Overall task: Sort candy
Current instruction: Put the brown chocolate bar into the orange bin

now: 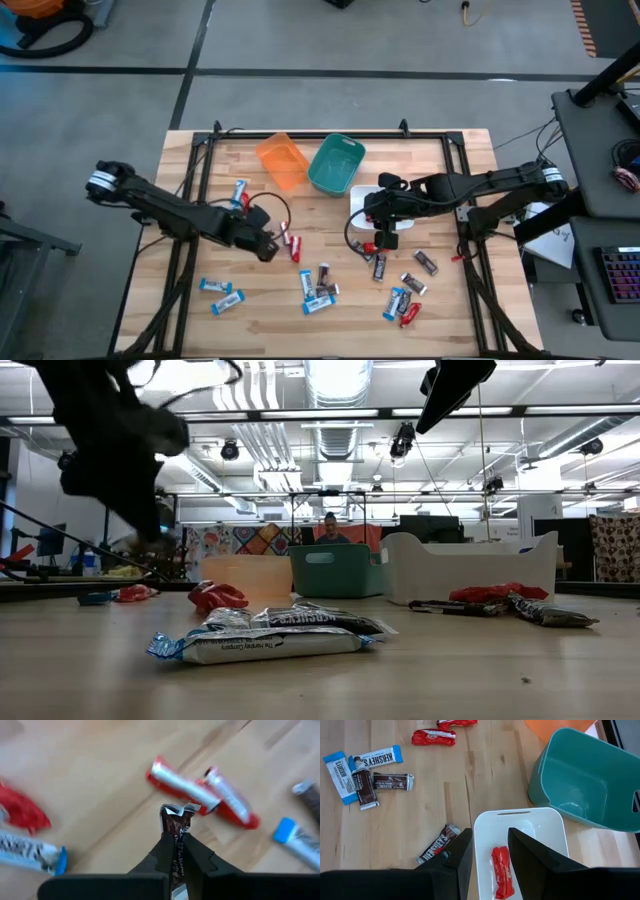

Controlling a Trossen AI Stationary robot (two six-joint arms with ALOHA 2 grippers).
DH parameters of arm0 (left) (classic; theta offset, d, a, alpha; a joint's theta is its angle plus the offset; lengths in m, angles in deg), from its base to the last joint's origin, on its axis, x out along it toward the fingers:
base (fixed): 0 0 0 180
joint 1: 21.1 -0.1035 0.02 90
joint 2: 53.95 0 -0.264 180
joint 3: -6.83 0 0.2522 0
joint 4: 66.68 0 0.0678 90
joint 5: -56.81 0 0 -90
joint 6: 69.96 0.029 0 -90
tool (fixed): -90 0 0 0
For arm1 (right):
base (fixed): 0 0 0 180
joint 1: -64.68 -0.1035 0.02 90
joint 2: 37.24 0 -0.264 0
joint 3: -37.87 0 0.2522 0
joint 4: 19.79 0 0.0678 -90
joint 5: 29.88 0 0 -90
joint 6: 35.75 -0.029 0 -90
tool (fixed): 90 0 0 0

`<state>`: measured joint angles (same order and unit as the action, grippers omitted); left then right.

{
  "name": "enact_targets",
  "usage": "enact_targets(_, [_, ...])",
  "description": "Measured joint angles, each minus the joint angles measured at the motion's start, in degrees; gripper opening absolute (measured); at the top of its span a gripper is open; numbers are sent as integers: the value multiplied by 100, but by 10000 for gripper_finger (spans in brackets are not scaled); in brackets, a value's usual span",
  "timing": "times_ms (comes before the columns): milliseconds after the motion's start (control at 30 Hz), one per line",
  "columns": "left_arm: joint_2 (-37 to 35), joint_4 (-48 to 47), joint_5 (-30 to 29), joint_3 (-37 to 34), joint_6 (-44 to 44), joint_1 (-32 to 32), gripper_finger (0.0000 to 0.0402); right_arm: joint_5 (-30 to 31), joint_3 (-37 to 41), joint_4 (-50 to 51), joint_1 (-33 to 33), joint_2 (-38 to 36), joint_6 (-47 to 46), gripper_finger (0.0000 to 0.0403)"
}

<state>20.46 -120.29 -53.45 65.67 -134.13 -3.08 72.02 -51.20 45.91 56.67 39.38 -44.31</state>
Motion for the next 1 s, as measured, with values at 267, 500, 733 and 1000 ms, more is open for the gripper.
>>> enact_targets(267, [-967, 526, -657, 0, 1522, -625, 1, 7, 0, -74, 0, 0, 16, 118])
enact_targets(500, [-1266, 1295, -367, 7, 3660, -2211, 0, 9, 0, -111, 0, 0, 20, 118])
enact_targets(733, [-892, 1966, 505, 9, 5148, -4110, 0, 13, 0, -153, 0, 0, 20, 118])
enact_targets(1000, [72, 2380, 1120, 11, 5786, -5312, 0, 18, 0, -170, 1, 0, 20, 118])
